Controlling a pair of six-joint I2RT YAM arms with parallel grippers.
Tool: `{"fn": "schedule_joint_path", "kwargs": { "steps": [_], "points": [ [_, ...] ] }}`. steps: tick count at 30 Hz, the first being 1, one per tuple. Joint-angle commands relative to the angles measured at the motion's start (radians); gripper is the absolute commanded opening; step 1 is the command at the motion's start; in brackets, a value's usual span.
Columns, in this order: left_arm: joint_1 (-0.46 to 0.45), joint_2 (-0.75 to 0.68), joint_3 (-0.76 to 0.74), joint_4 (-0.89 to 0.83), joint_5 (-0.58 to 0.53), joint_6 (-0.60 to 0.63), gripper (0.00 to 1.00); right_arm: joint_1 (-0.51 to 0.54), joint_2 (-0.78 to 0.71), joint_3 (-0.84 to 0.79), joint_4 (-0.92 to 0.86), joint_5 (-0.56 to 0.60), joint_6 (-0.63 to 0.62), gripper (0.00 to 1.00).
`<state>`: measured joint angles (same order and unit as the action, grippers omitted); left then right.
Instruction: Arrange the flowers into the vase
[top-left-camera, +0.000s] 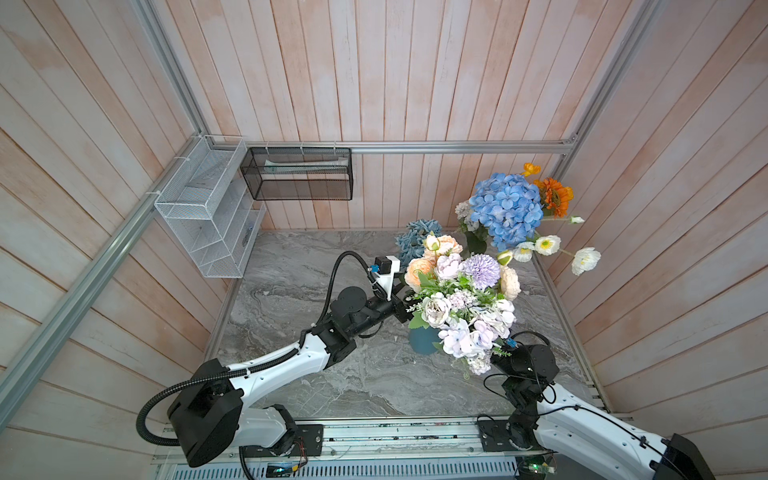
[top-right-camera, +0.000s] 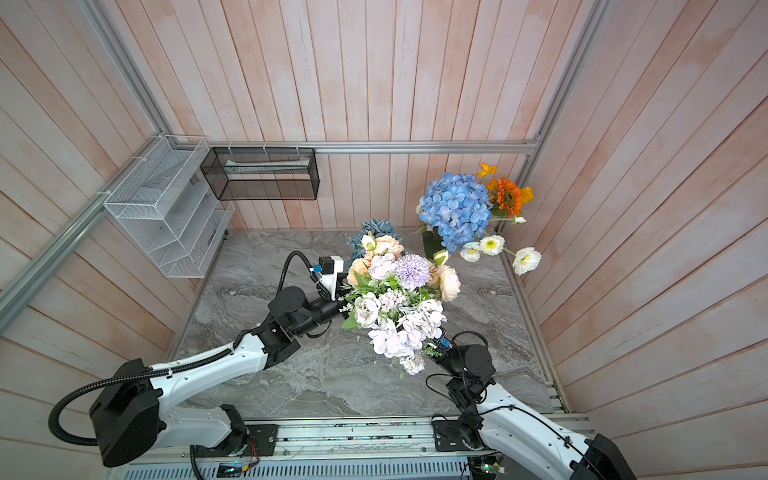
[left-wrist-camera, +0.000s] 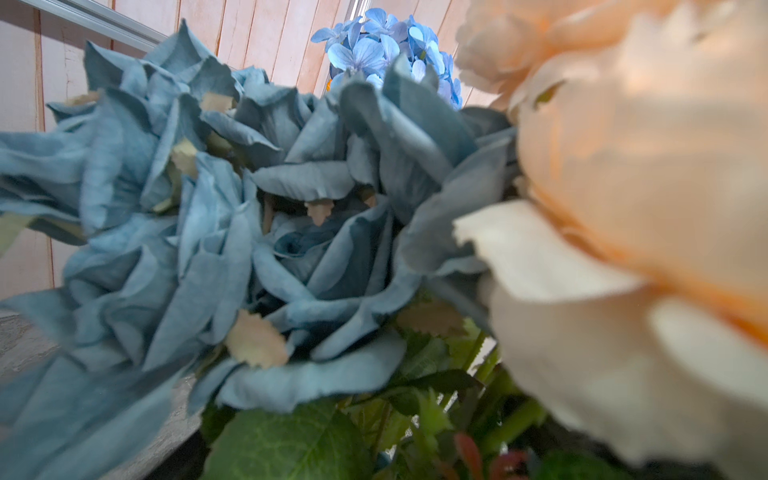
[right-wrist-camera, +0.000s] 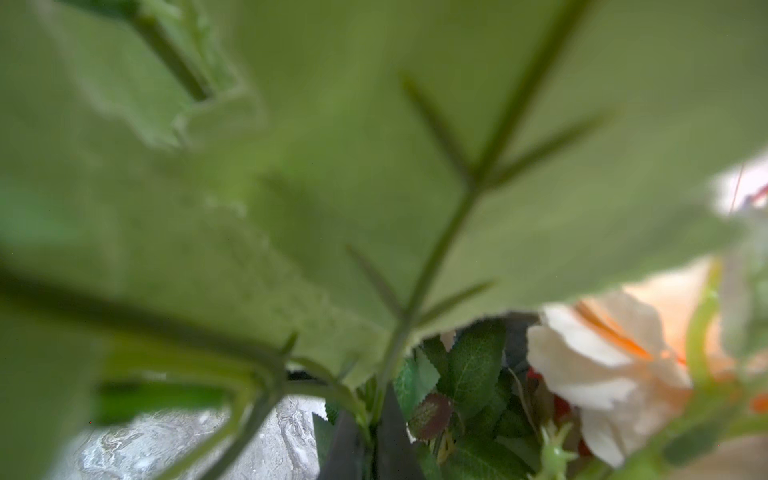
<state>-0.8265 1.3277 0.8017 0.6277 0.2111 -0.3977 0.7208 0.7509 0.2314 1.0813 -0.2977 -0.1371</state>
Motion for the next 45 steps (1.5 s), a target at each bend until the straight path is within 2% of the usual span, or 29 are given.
{"fn": "schedule_joint_path", "kwargs": {
  "steps": [1,14,27,34,36,41,45],
  "points": [
    [0.004,-0.021,-0.012,0.030,-0.009,-0.003,0.93,-0.007,-0.005,-0.029,0.053,-0.005,0.039,0.00],
    [0.004,-0.014,-0.002,0.029,-0.006,0.000,0.93,-0.011,-0.027,-0.135,0.012,0.057,0.137,0.00],
    [0.004,-0.019,-0.005,0.020,-0.001,-0.010,0.92,-0.012,0.092,-0.046,-0.118,0.111,0.141,0.00],
    [0.004,-0.024,-0.008,0.022,-0.003,-0.005,0.92,-0.011,0.107,-0.059,-0.146,0.129,0.133,0.00],
    [0.004,-0.025,-0.009,0.022,-0.005,-0.002,0.92,-0.012,0.090,-0.069,-0.155,0.129,0.133,0.05],
    [0.004,-0.030,-0.017,0.020,-0.013,0.001,0.92,-0.012,-0.011,-0.068,-0.208,0.129,0.129,0.31],
    [0.004,-0.030,-0.018,0.021,-0.019,0.002,0.92,-0.012,-0.102,-0.046,-0.252,0.095,0.113,0.39]
  ]
}}
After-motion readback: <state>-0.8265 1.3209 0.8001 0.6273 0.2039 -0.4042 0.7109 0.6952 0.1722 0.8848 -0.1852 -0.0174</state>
